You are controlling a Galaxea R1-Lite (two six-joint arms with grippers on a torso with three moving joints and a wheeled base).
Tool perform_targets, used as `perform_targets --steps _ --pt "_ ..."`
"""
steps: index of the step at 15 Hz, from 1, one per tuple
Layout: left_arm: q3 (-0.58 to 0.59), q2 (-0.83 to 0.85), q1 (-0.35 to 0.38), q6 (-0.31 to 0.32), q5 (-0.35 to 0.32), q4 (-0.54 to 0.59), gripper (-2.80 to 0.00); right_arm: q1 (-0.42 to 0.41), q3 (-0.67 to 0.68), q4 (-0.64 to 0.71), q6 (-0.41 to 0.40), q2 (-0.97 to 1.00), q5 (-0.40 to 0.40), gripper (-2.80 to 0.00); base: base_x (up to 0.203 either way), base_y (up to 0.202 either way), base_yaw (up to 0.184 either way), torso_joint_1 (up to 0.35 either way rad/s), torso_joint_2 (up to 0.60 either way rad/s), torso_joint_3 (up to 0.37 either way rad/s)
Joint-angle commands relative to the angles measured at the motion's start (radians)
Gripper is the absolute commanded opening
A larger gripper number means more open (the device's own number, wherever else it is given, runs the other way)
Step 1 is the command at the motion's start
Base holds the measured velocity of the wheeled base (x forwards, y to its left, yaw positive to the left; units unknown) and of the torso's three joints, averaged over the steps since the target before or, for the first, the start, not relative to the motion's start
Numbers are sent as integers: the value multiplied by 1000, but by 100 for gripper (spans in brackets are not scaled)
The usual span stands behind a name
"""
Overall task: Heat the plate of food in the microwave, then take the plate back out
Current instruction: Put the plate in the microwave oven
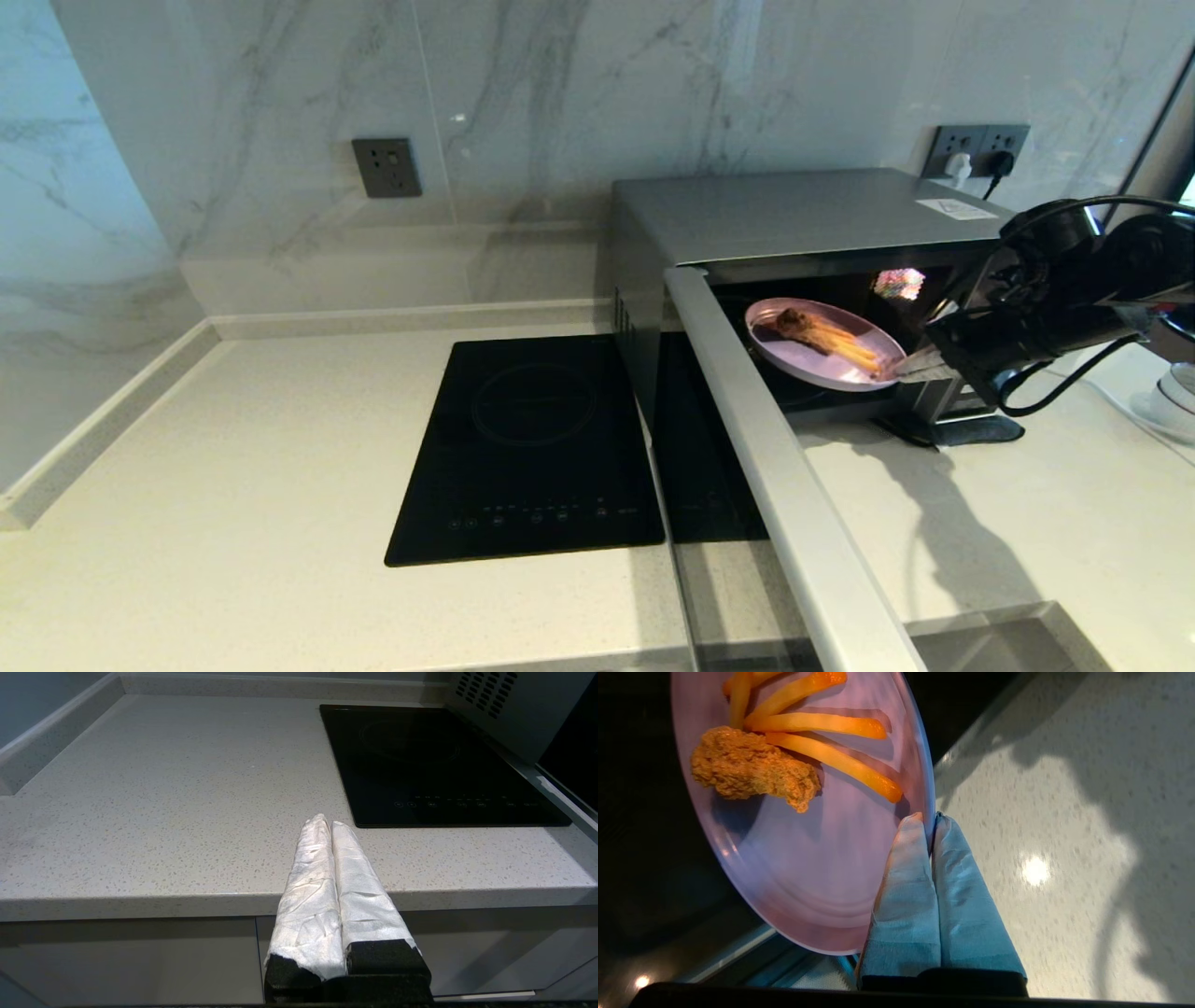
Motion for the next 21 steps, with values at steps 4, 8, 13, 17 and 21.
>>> perform_targets --steps 4,8,13,17,21 --pt "0 1 0 -1 1 0 -280 61 -9 -116 47 71 -119 -280 0 0 0 0 0 0" --pt "0 1 0 -1 1 0 -280 82 -41 -117 47 91 -119 -280 0 0 0 0 0 0" --pt "0 1 0 -1 1 0 -280 115 -82 -118 46 123 -119 -280 0 0 0 0 0 0" --pt "0 1 0 -1 1 0 -280 122 -103 -120 42 150 -122 -280 0 0 0 0 0 0" --pt "0 1 0 -1 1 0 -280 122 -101 -119 43 157 -122 -280 0 0 0 0 0 0"
